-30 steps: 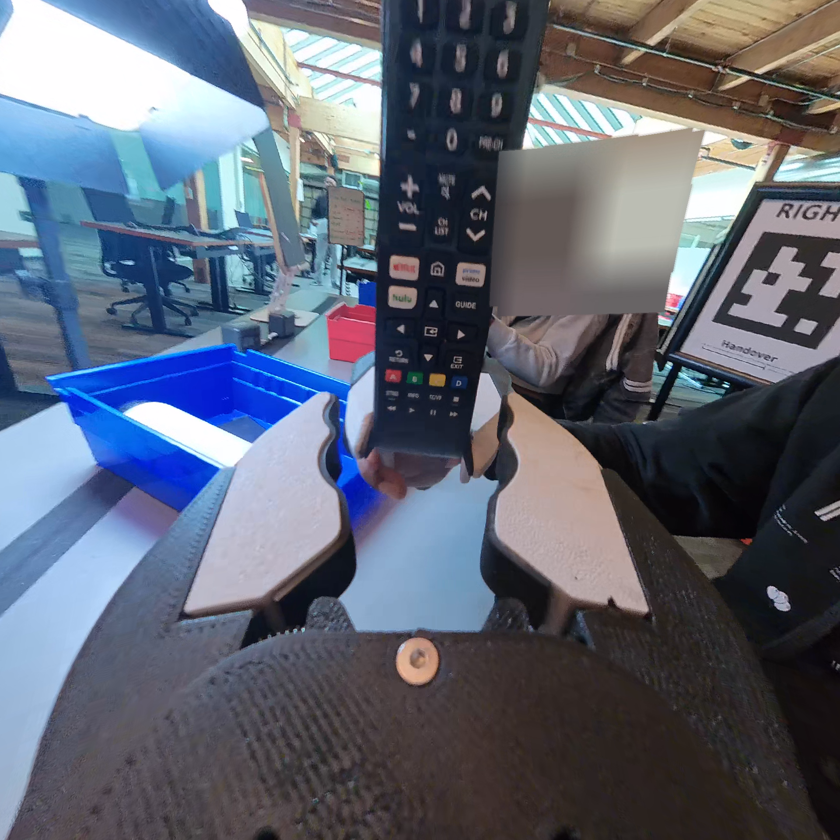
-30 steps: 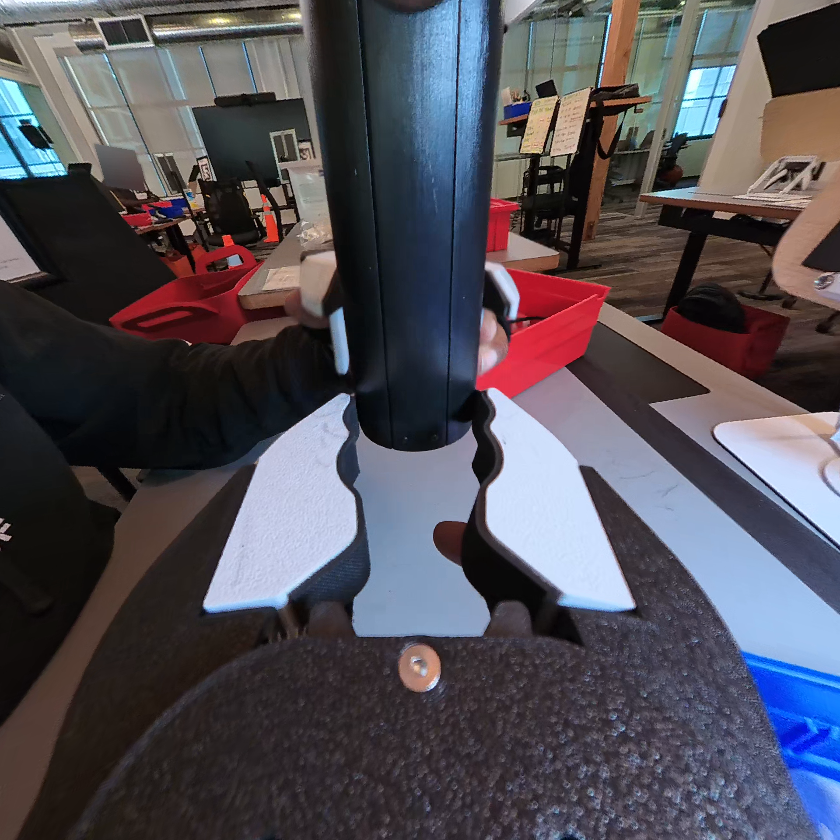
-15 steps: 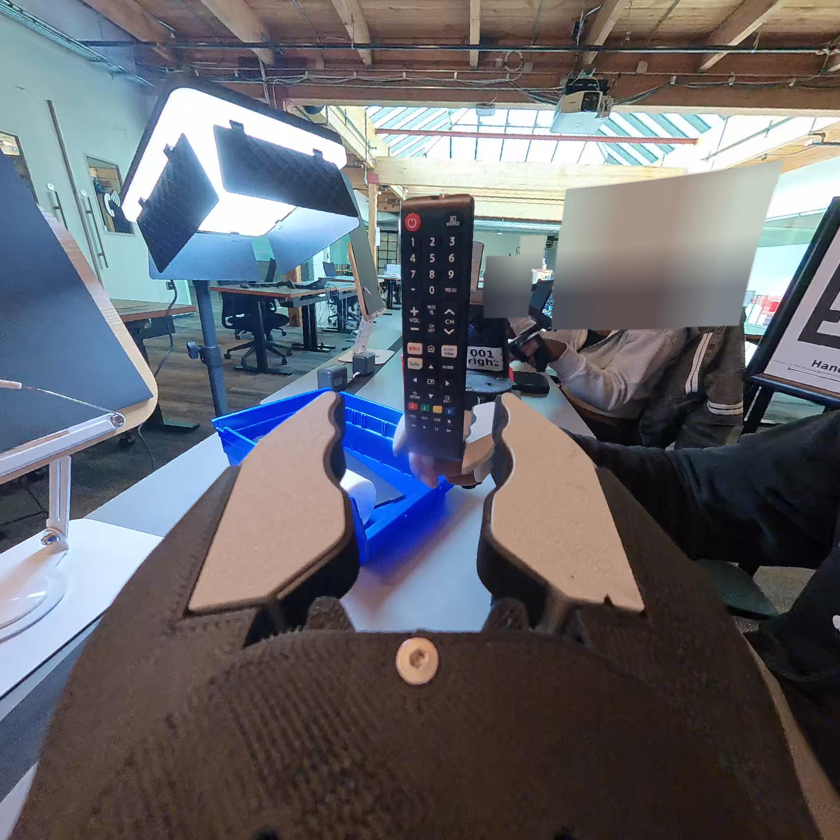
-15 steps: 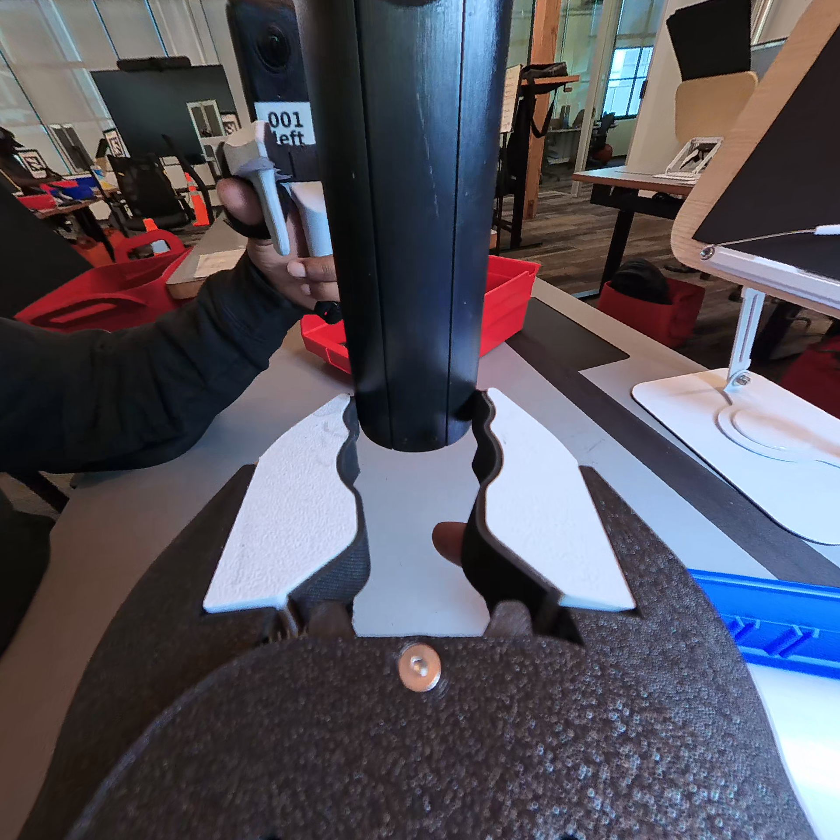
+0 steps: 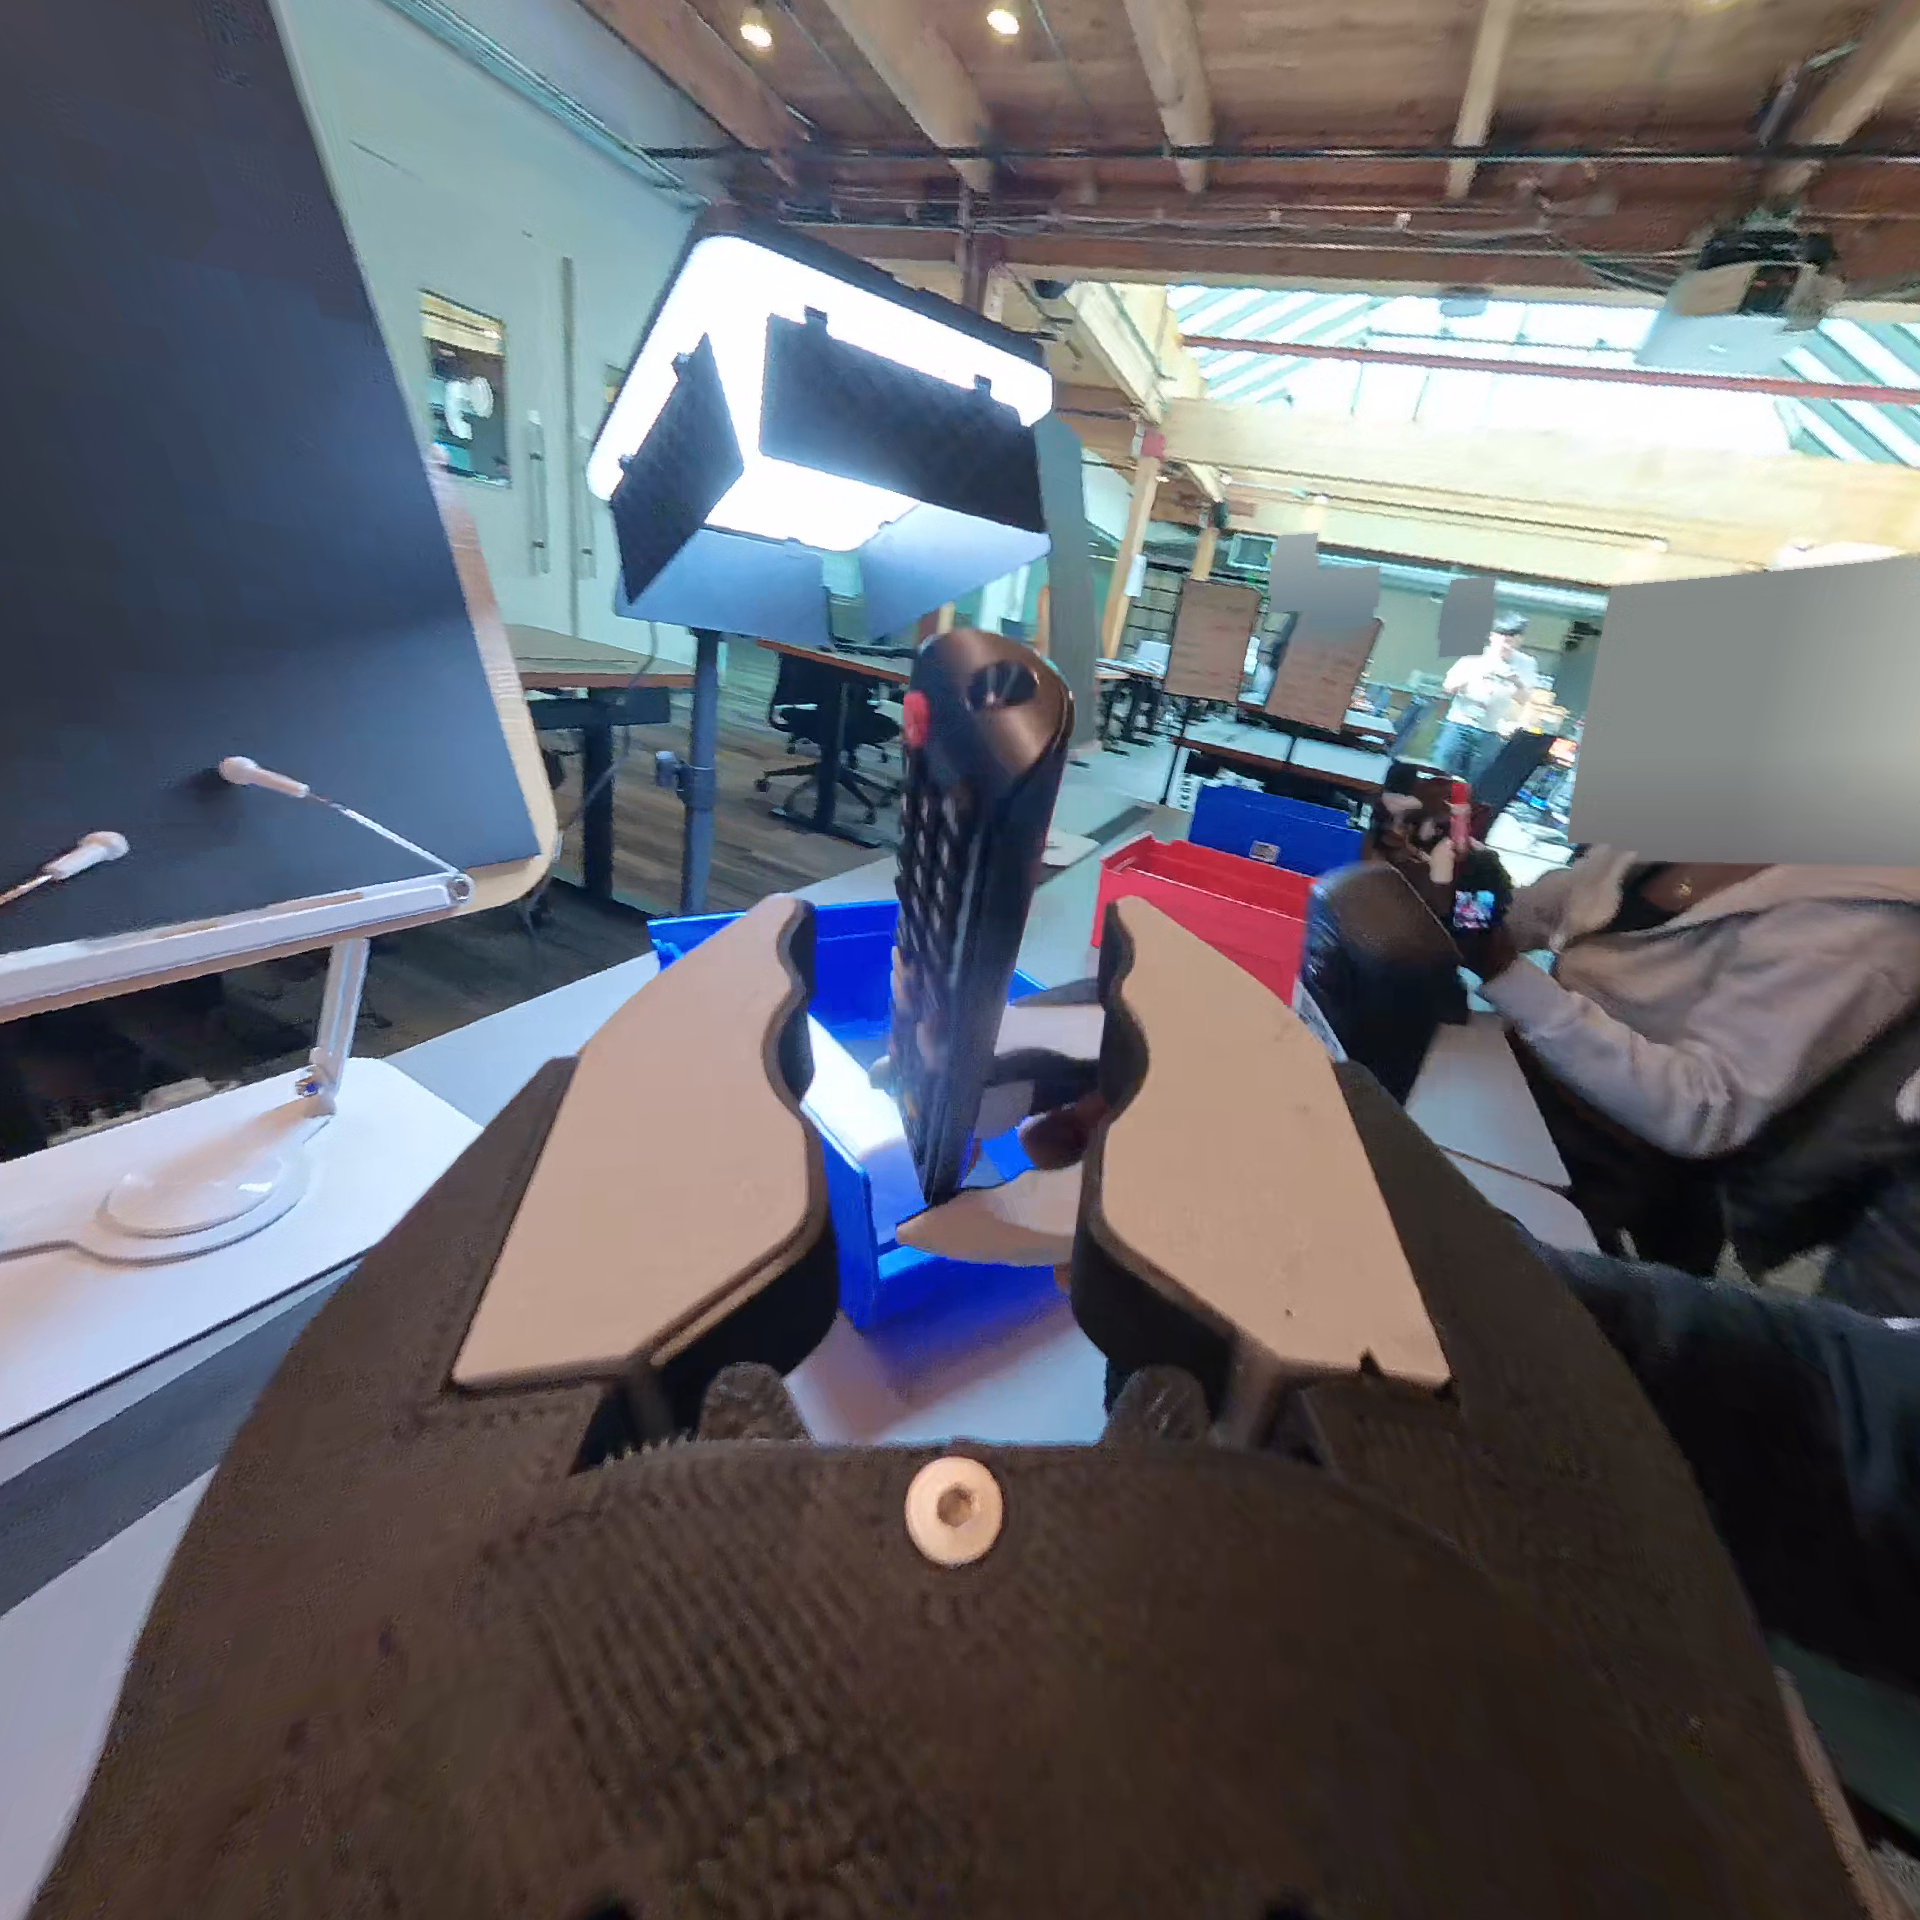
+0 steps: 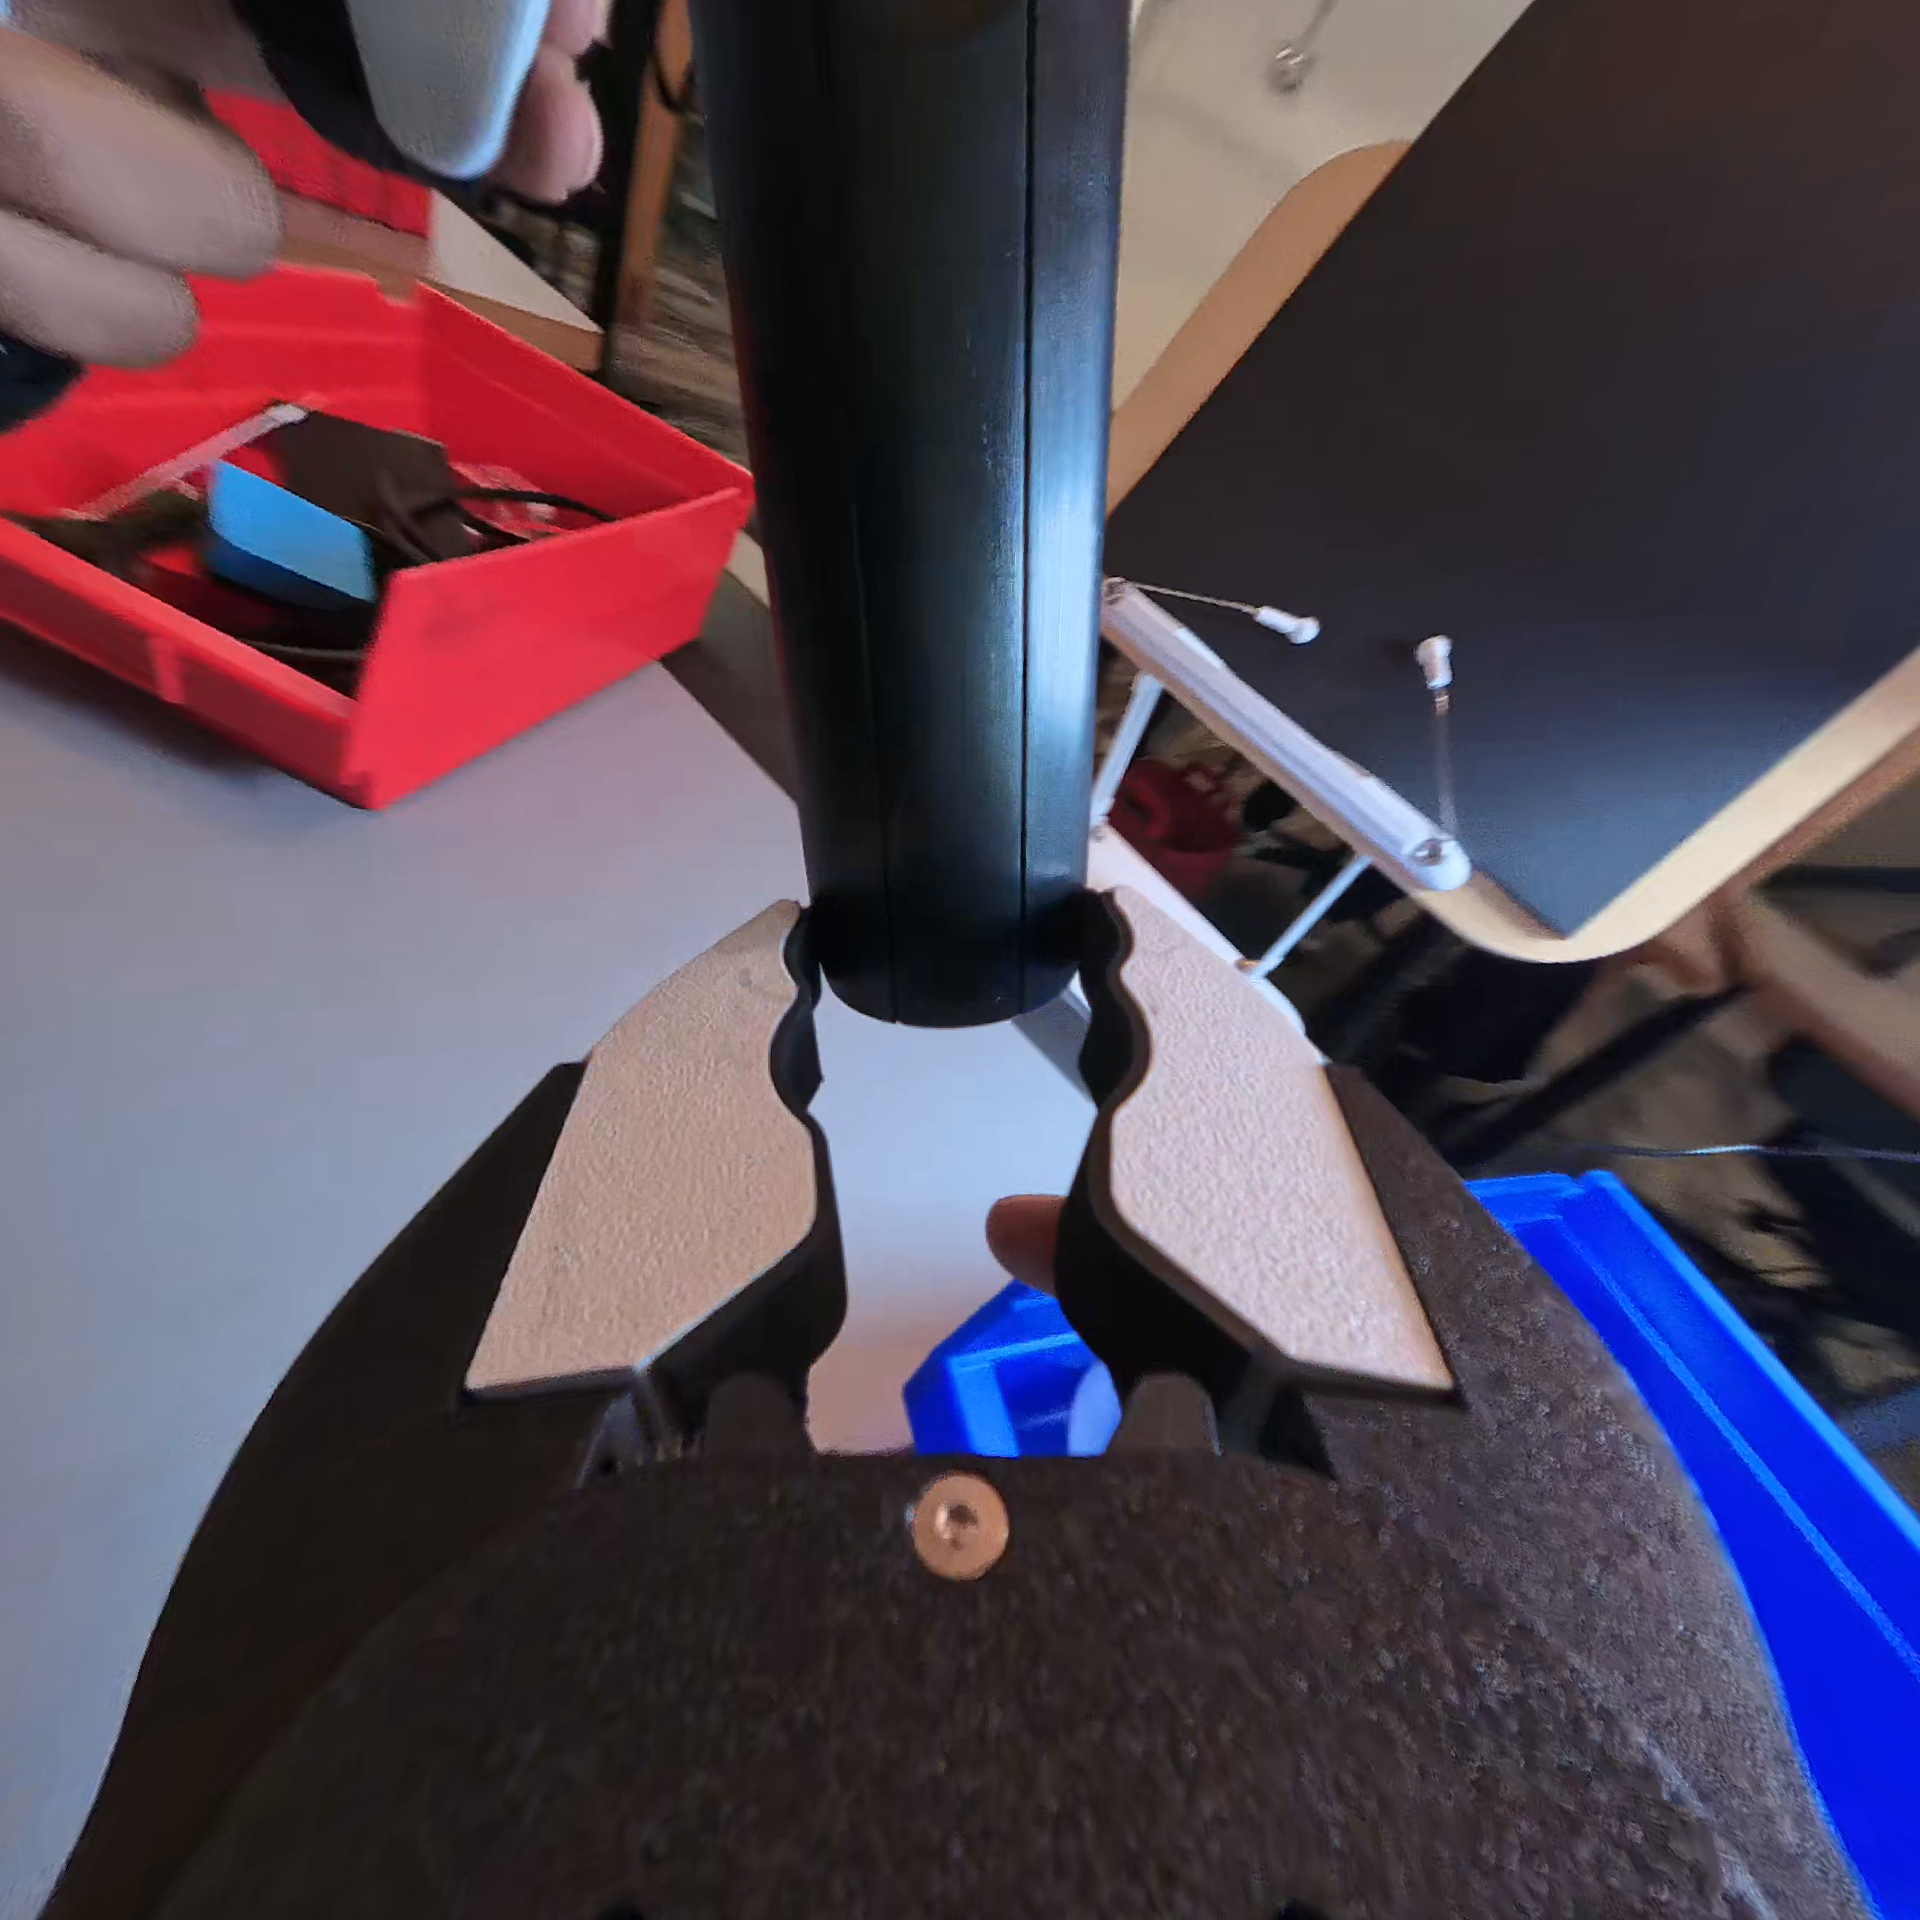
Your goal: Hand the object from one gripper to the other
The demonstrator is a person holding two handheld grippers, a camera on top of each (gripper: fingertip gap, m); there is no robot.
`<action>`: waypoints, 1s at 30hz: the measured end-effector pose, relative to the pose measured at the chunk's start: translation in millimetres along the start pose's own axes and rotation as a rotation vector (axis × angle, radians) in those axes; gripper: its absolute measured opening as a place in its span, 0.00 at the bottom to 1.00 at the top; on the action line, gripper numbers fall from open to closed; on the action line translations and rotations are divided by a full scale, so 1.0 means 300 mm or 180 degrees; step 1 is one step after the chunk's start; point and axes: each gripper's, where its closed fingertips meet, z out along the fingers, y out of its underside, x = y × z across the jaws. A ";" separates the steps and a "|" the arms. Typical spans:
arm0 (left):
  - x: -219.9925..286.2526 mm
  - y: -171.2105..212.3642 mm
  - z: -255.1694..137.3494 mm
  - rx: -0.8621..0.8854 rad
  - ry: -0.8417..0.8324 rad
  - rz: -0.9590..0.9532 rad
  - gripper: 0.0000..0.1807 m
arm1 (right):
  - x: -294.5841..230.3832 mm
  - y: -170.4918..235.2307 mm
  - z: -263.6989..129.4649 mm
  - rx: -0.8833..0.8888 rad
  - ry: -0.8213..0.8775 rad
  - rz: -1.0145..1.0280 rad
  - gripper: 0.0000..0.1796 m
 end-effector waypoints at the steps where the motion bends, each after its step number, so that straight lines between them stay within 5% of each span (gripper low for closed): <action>1: -0.006 0.001 0.002 0.0028 -0.0060 0.0006 0.30 | -0.001 0.004 0.005 -0.0008 0.0131 -0.0137 0.27; 14: -0.004 -0.013 -0.006 0.0128 -0.0066 0.0143 0.23 | 0.016 0.022 0.015 -0.0042 0.0727 -0.0486 0.27; 22: 0.027 -0.024 -0.025 0.0137 0.0077 0.0825 0.14 | -0.056 -0.005 0.028 0.0080 0.0914 -0.0320 0.27; 25: 0.037 -0.039 -0.052 -0.0017 0.0275 0.0915 0.14 | -0.121 -0.030 0.041 0.0202 0.0519 -0.0341 0.27; 30: 0.070 0.032 -0.117 -0.0728 0.0900 0.0978 0.13 | -0.290 -0.136 -0.048 0.0593 -0.1471 0.0345 0.33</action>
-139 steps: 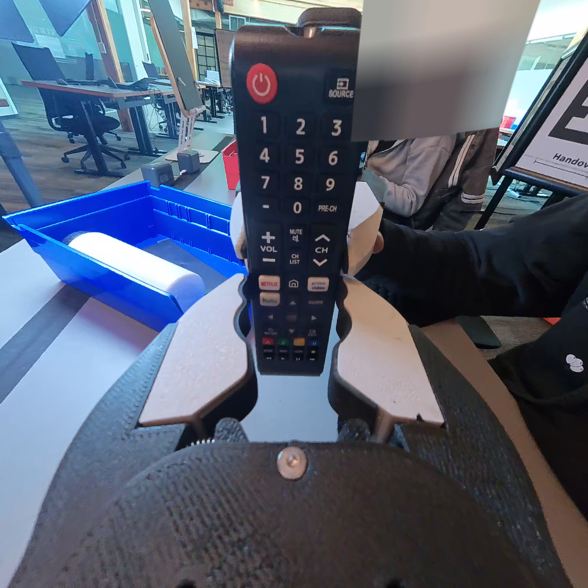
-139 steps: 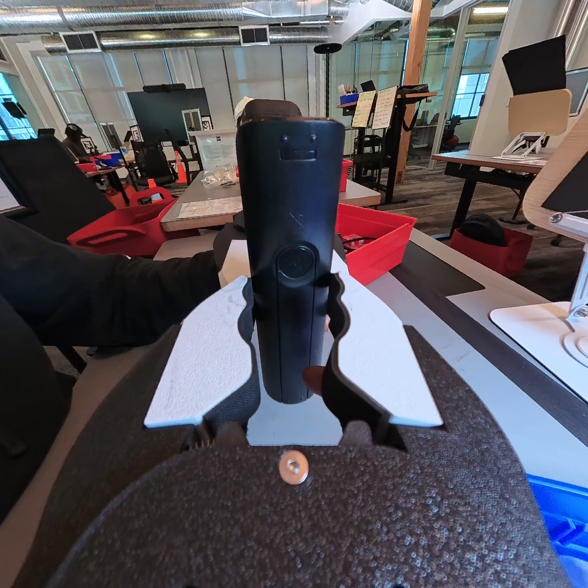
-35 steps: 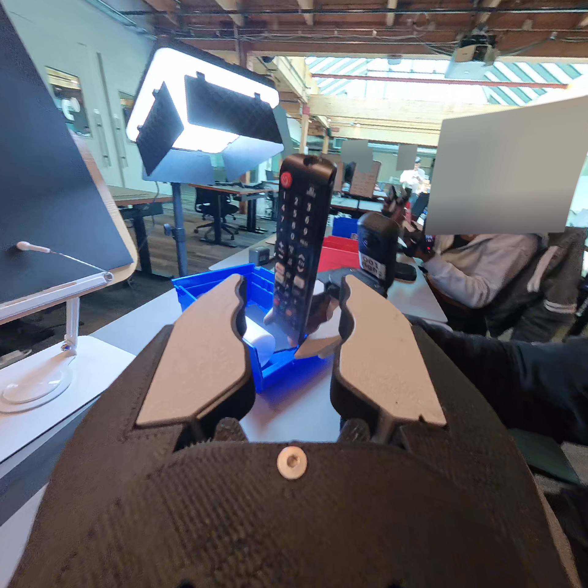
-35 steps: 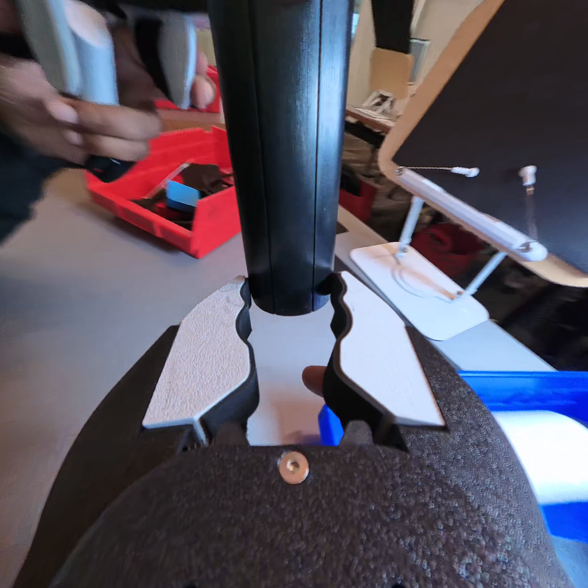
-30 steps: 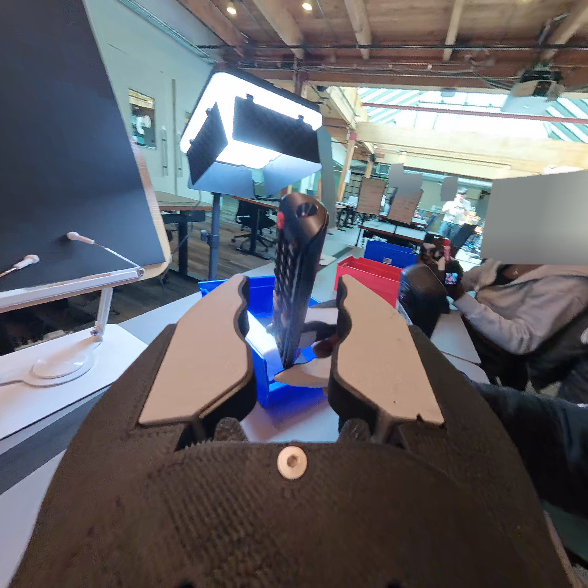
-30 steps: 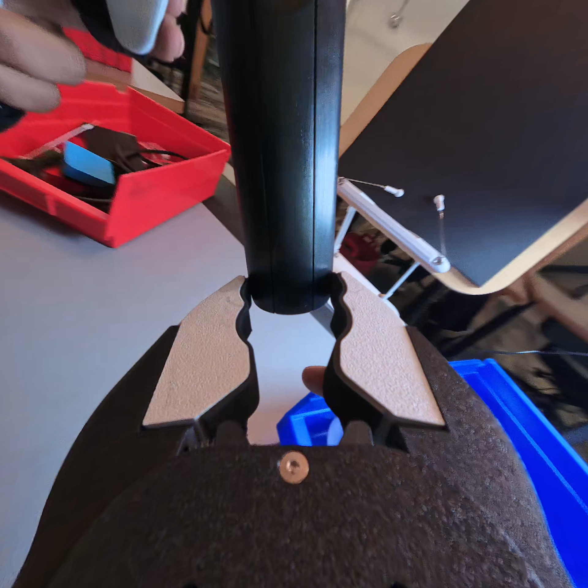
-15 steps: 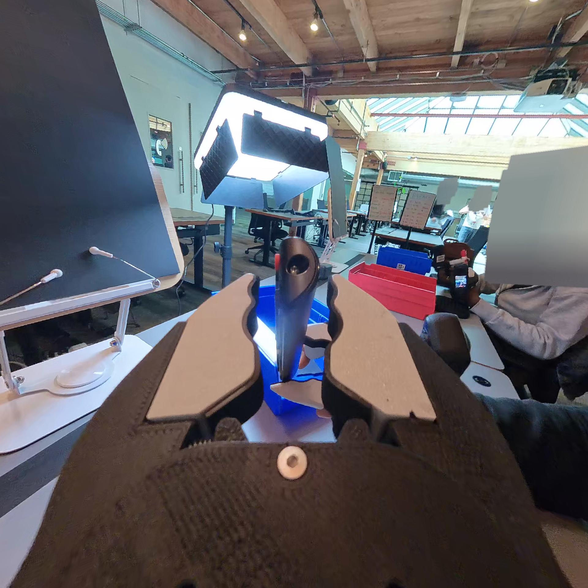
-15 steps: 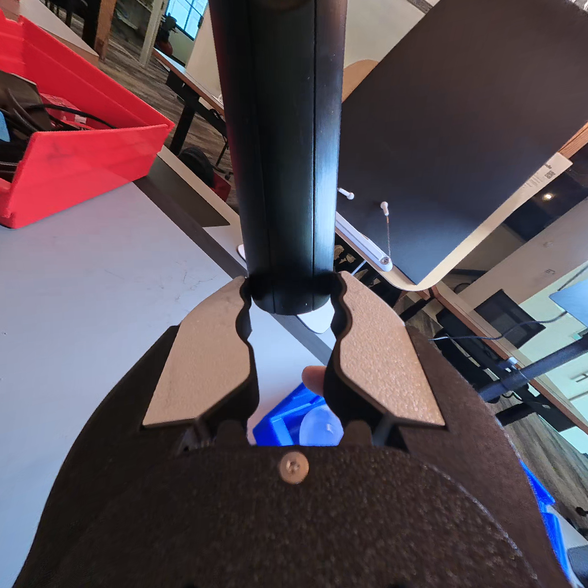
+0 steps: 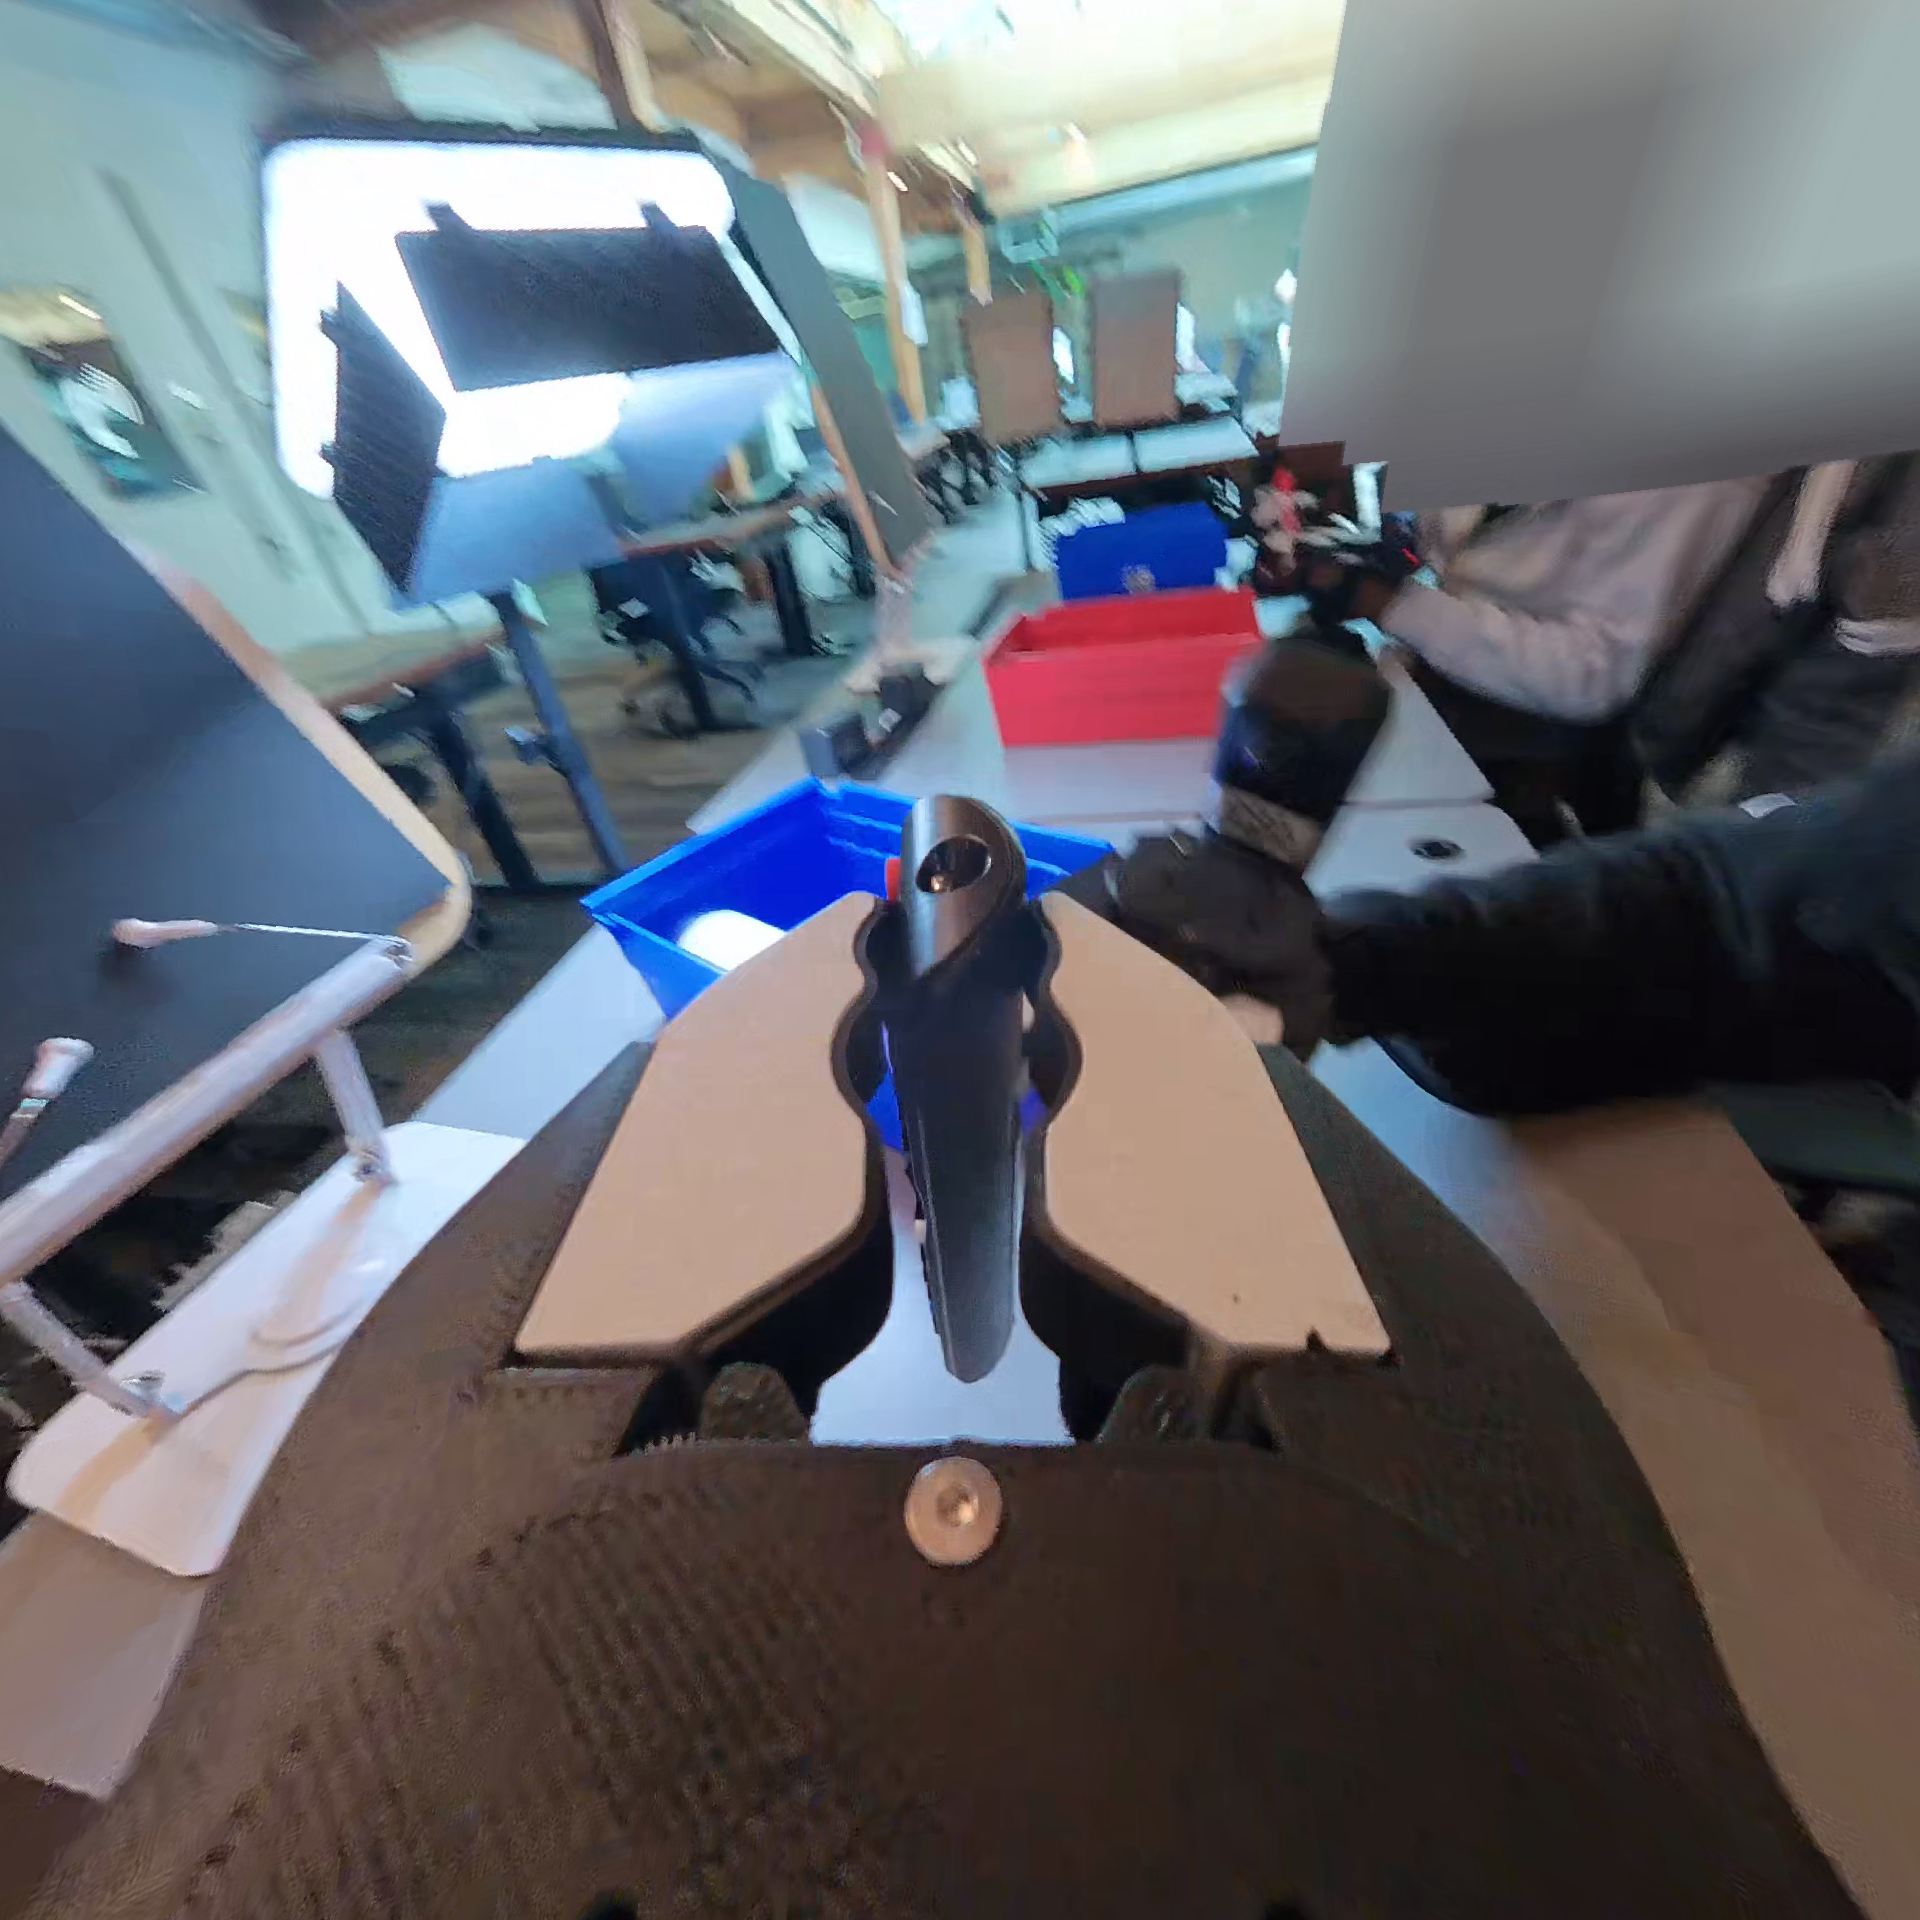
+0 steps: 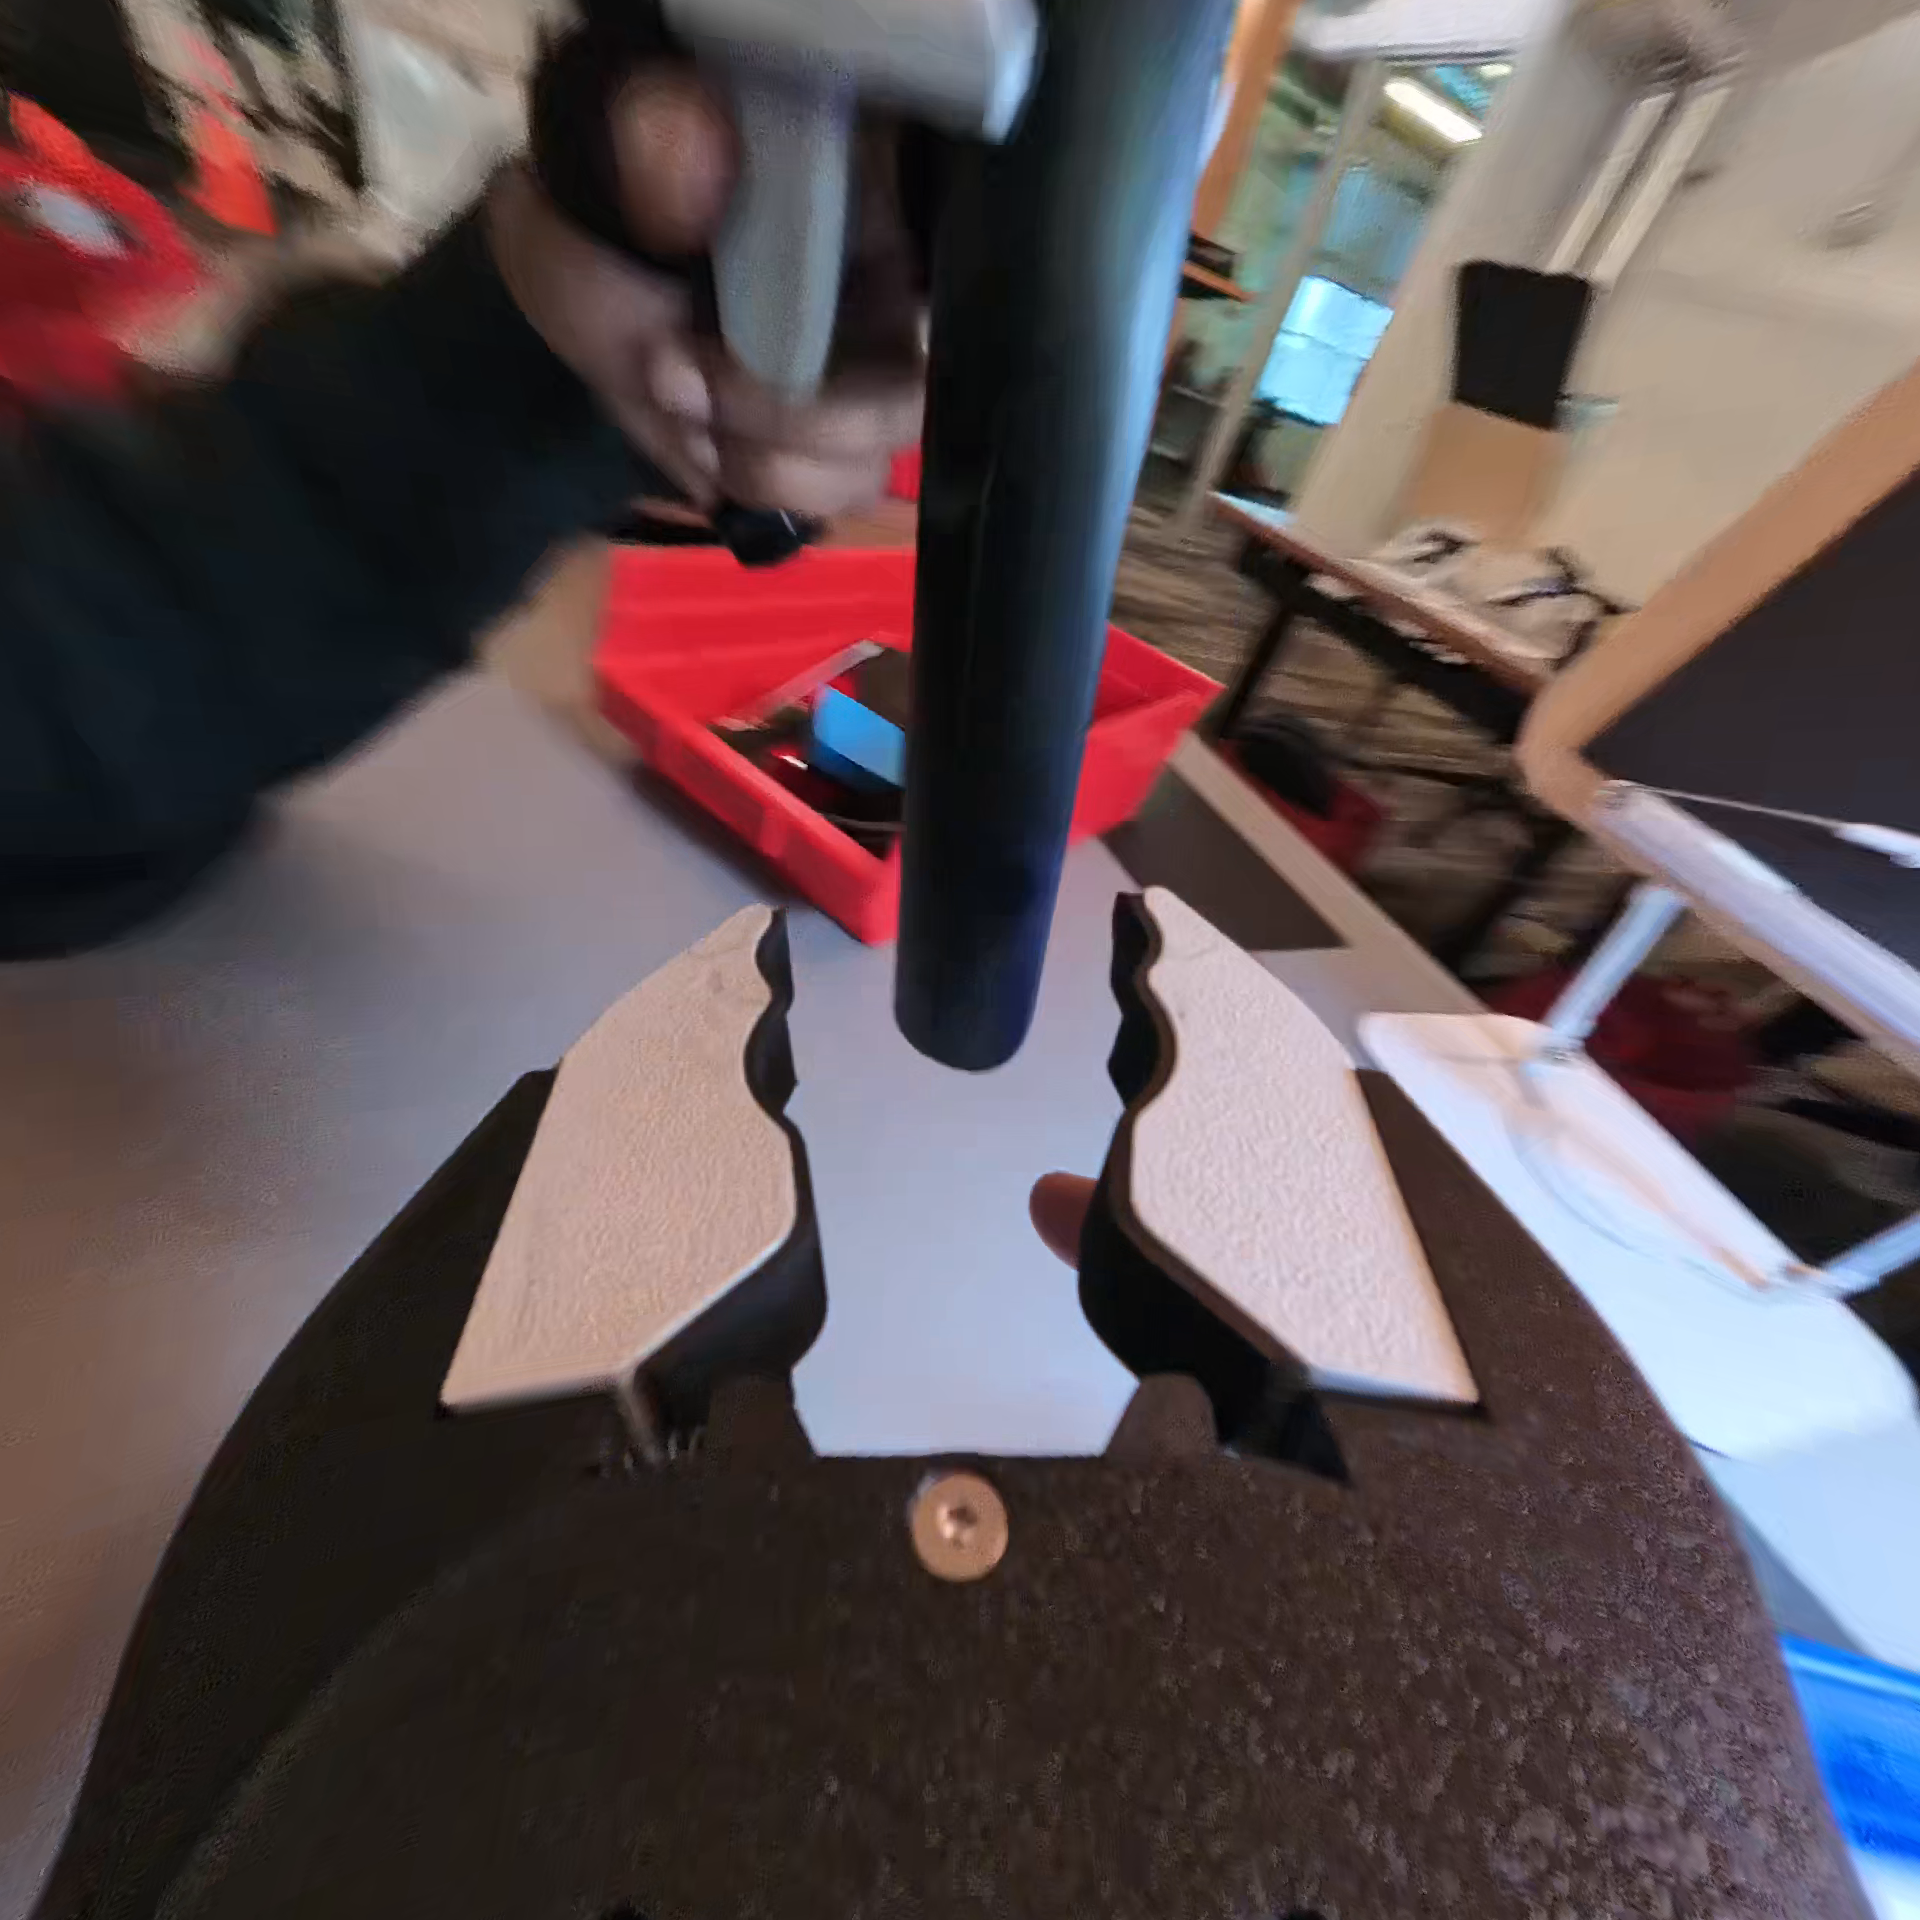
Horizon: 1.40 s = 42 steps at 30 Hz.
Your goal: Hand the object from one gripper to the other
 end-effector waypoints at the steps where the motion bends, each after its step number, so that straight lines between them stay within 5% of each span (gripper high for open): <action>1: 0.018 0.022 0.002 -0.0088 0.0162 -0.0019 0.13 | -0.014 -0.030 -0.019 0.0080 -0.0196 0.0165 0.32; 10: 0.153 0.155 0.149 -0.0437 0.0889 -0.0182 0.13 | -0.070 -0.081 -0.052 0.0136 -0.0706 0.0530 0.26; 14: 0.176 0.171 0.172 -0.0527 0.0942 -0.0208 0.13 | -0.077 -0.076 -0.060 0.0132 -0.0741 0.0413 0.14; 37: 0.171 0.151 0.180 -0.0356 0.0888 -0.0244 0.13 | -0.061 -0.093 -0.075 0.0226 -0.0697 0.0299 0.14; 42: 0.161 0.124 0.159 -0.0137 0.0976 -0.0407 0.22 | -0.017 -0.122 -0.107 0.0415 -0.0616 0.0417 0.14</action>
